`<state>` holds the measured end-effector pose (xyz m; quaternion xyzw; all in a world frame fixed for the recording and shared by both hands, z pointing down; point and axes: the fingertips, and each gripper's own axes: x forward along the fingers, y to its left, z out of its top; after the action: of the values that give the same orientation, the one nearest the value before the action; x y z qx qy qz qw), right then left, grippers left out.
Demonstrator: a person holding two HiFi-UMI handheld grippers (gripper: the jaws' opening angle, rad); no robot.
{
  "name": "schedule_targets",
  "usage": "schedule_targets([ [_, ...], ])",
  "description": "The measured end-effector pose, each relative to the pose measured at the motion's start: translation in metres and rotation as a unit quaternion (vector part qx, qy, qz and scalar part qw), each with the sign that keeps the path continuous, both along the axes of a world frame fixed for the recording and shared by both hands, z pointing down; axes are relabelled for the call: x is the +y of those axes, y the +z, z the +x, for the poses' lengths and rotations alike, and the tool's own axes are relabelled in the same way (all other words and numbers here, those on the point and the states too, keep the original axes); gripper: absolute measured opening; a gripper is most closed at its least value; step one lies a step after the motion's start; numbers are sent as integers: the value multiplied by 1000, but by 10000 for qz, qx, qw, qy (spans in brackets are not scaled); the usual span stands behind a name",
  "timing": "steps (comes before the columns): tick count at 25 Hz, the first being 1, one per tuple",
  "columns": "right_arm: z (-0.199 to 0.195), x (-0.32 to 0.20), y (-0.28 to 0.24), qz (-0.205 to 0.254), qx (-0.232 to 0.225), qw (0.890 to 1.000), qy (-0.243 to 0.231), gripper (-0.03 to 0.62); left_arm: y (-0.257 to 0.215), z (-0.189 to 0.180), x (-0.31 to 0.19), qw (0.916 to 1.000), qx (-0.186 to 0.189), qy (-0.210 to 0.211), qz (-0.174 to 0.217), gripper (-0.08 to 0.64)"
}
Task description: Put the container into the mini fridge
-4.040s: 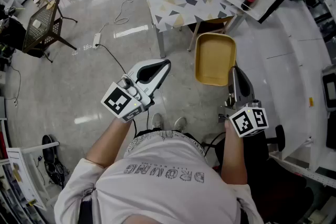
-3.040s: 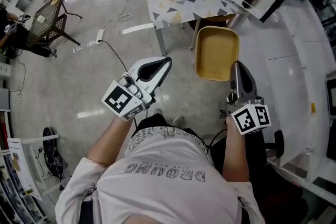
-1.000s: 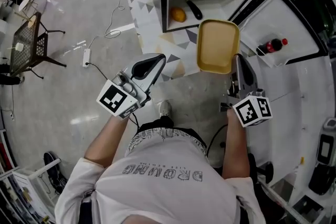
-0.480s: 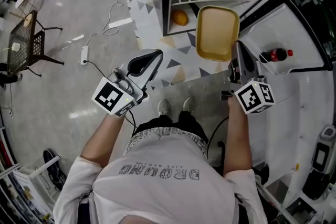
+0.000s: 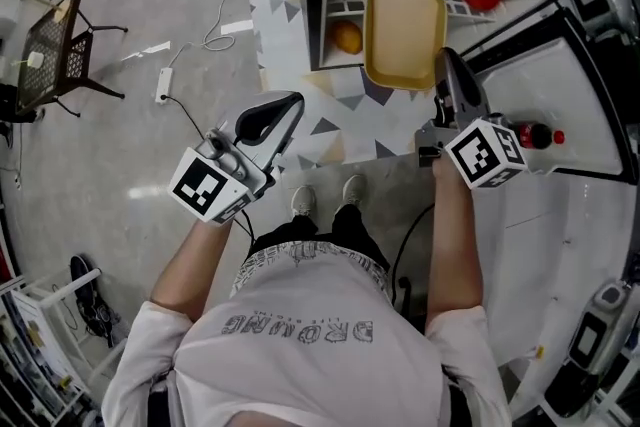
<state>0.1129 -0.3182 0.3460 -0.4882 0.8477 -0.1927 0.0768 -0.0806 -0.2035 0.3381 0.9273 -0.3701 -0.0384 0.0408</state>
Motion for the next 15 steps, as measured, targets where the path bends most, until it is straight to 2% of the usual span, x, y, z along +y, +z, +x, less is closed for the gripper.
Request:
schedule_targets([
  [8, -10, -45, 1, -193, -158, 9984, -499, 9, 4, 13, -12, 9991, -34, -414, -53, 6],
  [15, -17, -73, 3, -362, -333, 9962, -719, 9, 3, 17, -19, 9979, -88, -642, -47, 5],
])
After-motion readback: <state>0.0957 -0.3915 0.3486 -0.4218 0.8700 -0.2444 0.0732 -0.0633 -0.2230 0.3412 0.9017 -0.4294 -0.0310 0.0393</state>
